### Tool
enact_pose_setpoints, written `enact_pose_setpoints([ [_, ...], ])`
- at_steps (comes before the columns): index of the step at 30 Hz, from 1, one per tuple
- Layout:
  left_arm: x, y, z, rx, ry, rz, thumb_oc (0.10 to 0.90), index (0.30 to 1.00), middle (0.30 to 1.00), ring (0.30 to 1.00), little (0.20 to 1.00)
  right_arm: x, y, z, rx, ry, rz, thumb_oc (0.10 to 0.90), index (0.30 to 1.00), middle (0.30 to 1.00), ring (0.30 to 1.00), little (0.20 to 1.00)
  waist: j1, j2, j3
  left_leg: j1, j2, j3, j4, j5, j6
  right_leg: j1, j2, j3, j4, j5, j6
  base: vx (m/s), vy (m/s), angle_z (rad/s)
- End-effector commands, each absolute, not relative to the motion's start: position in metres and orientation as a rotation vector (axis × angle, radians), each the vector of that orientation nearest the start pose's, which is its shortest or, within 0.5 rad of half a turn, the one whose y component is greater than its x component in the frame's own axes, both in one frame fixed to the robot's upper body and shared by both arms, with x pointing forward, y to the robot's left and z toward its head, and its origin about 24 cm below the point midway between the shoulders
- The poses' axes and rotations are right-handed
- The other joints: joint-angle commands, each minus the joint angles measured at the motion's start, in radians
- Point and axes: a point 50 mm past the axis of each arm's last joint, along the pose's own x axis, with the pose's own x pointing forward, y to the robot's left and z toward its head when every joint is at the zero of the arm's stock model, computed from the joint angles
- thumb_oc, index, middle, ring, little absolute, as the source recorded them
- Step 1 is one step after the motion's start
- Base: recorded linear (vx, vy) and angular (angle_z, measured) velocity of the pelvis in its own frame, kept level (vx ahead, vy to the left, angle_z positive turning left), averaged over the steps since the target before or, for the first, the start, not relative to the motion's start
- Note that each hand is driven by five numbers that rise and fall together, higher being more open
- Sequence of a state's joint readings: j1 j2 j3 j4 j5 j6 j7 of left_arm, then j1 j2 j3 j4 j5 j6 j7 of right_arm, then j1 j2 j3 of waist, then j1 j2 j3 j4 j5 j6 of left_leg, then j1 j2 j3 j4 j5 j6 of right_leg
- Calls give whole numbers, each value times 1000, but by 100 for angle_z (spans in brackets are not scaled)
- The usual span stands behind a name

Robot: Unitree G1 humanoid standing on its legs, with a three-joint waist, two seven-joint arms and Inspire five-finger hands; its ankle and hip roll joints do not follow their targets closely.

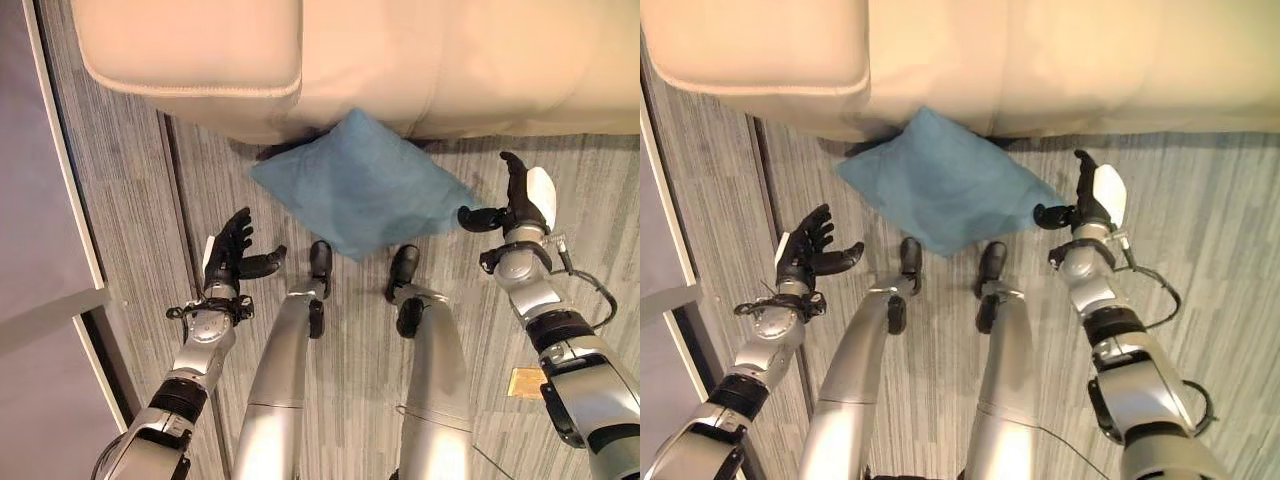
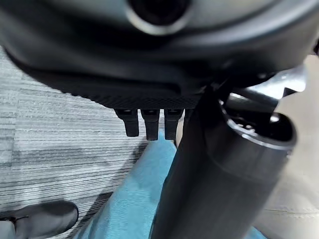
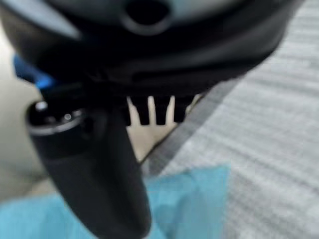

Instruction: Pick up all the scattered cushions and arrange them neatly on the sofa.

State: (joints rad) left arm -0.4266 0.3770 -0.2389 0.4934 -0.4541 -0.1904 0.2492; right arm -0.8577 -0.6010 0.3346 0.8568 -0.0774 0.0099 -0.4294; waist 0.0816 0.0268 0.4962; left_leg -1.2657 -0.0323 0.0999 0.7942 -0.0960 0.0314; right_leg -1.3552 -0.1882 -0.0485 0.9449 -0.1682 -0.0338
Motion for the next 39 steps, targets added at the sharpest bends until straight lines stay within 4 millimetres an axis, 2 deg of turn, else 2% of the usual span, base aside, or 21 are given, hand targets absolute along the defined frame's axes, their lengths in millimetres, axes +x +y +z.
enact_pose_setpoints([
  [1, 309, 203, 46, -37, -36, 187, 800, 900, 900, 900, 900, 371, -245, 115, -887, -81, -354, 800, 900, 900, 900, 900, -14, 17, -188, -24, -24, -79, -36, -57, -22, 34, -11, 22, -94, -21, 90, 37, -56, 6],
  [5, 316, 188, 53, -48, -59, 151, 800, 900, 900, 900, 900, 381, -207, 115, -910, -117, -233, 800, 900, 900, 900, 900, 0, 20, -194, -54, -36, -88, -35, -47, -26, 0, -15, 20, -79, -26, 88, 16, -64, 11],
  [7, 317, 187, 54, -45, -58, 146, 800, 900, 900, 900, 900, 382, -201, 115, -922, -119, -212, 800, 900, 900, 900, 900, 1, 21, -196, -59, -40, -95, -33, -44, -27, -6, -16, 17, -73, -27, 87, 5, -57, 19],
  [8, 319, 180, 56, -30, -67, 123, 800, 900, 900, 900, 900, 385, -184, 111, -949, -125, -143, 400, 300, 300, 300, 300, 9, 22, -201, -74, -46, -105, -30, -39, -31, -18, -21, 10, -62, -31, 85, 12, -64, 17],
  [13, 319, 173, 53, -31, -58, 110, 800, 900, 900, 900, 900, 382, -174, 104, -909, -125, -119, 400, 300, 300, 300, 300, 14, 18, -218, -74, -47, -117, -32, -32, -38, -13, -23, 2, -57, -30, 88, 6, -43, 6],
  [20, 318, 173, 54, -33, -61, 116, 800, 900, 900, 900, 900, 373, -182, 106, -863, -166, -156, 400, 300, 300, 300, 300, 7, -9, -233, 6, -33, -135, -111, -17, -46, 76, -16, -29, -127, -11, 103, -32, -41, 7],
  [22, 317, 174, 54, -32, -62, 113, 800, 900, 900, 900, 900, 366, -191, 106, -834, -181, -186, 400, 300, 300, 300, 300, -2, -23, -232, 91, -22, -147, -184, -3, -54, 165, -16, -51, -198, 7, 115, -113, -79, -4],
  [23, 315, 177, 53, -30, -60, 112, 800, 900, 900, 900, 900, 359, -197, 108, -816, -210, -198, 400, 300, 300, 300, 300, -14, -40, -239, 191, -13, -158, -259, 9, -64, 262, -15, -70, -273, 22, 124, -108, -60, -5],
  [24, 313, 178, 52, -26, -58, 108, 800, 900, 900, 900, 900, 355, -198, 107, -813, -217, -196, 400, 300, 300, 300, 300, -17, -44, -236, 239, -9, -163, -292, 14, -67, 308, -13, -76, -305, 29, 127, -86, -49, -6],
  [25, 305, 182, 44, -10, -34, 100, 800, 900, 900, 900, 900, 344, -202, 103, -827, -232, -176, 400, 300, 300, 300, 300, -29, -65, -247, 380, -2, -173, -376, 21, -76, 444, -2, -97, -402, 53, 139, -8, -13, -4],
  [26, 301, 183, 39, -3, -16, 93, 800, 900, 900, 900, 900, 340, -202, 101, -827, -233, -164, 400, 300, 300, 300, 300, -32, -71, -248, 431, 2, -171, -403, 23, -77, 495, -1, -105, -438, 63, 142, -62, 14, -18],
  [27, 298, 185, 35, 8, -1, 90, 800, 900, 900, 900, 900, 336, -203, 98, -827, -229, -157, 400, 300, 300, 300, 300, -35, -76, -241, 477, 2, -170, -442, 61, -74, 549, 0, -119, -494, 105, 137, -29, 15, -25],
  [33, 275, 197, 12, 102, 89, 54, 800, 900, 900, 900, 900, 314, -213, 100, -853, -264, -113, 400, 300, 300, 300, 300, -56, -113, -273, 773, 23, -148, -579, 64, -83, 861, 27, -146, -688, 138, 156, 115, 16, -17],
  [37, 262, 208, 3, 170, 132, 33, 800, 900, 900, 900, 900, 300, -226, 112, -928, -308, -89, 400, 300, 300, 300, 300, -66, -129, -325, 935, 41, -125, -669, 67, -86, 1040, 53, -152, -801, 151, 171, 165, 23, -14],
  [38, 262, 208, 3, 170, 132, 32, 800, 900, 900, 900, 900, 299, -227, 113, -927, -308, -90, 400, 300, 300, 300, 300, -66, -130, -325, 936, 39, -126, -674, 74, -85, 1041, 52, -153, -807, 156, 171, 162, 35, -14],
  [39, 260, 210, 4, 194, 131, 19, 800, 900, 900, 900, 900, 296, -232, 127, -984, -353, -82, 400, 300, 300, 300, 300, -71, -138, -354, 1005, 47, -105, -712, 75, -87, 1111, 62, -152, -848, 160, 179, 156, 47, -11],
])
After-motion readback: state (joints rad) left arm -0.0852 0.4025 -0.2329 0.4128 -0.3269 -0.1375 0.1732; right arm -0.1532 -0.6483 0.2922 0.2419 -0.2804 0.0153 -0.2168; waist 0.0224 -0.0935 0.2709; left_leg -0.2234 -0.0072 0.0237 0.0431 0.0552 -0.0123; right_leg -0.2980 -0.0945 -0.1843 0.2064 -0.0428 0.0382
